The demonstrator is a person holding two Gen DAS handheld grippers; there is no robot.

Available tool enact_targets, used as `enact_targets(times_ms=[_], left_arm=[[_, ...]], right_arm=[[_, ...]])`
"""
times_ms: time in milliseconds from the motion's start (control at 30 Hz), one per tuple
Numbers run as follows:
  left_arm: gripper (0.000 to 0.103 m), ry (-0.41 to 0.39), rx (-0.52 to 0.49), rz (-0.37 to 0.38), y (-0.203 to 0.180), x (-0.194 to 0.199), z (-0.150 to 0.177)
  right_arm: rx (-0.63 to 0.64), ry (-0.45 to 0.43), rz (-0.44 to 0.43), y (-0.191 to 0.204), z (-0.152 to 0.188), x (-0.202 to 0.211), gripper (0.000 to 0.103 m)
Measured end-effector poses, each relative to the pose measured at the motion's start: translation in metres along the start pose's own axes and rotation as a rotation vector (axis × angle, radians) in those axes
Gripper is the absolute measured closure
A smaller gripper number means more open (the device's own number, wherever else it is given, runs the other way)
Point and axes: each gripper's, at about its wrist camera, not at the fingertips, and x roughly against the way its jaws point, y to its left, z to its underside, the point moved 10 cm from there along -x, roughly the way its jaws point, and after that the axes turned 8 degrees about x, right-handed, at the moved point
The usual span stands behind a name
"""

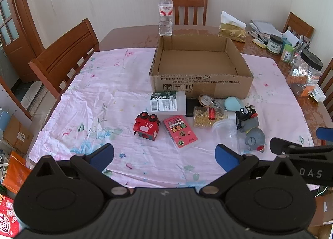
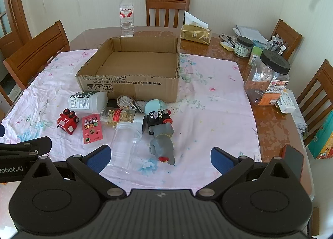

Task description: Organize rigid objects

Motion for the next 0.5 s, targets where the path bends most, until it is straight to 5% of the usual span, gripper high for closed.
enact_targets(times_ms=[500], left_arm=[[0.0, -0.002, 0.0, 0.003, -0.0034, 0.0021, -0.0033]], right_arm=[[0.0, -0.004, -0.001, -0.0013, -0.0018, 0.0006, 0.0]])
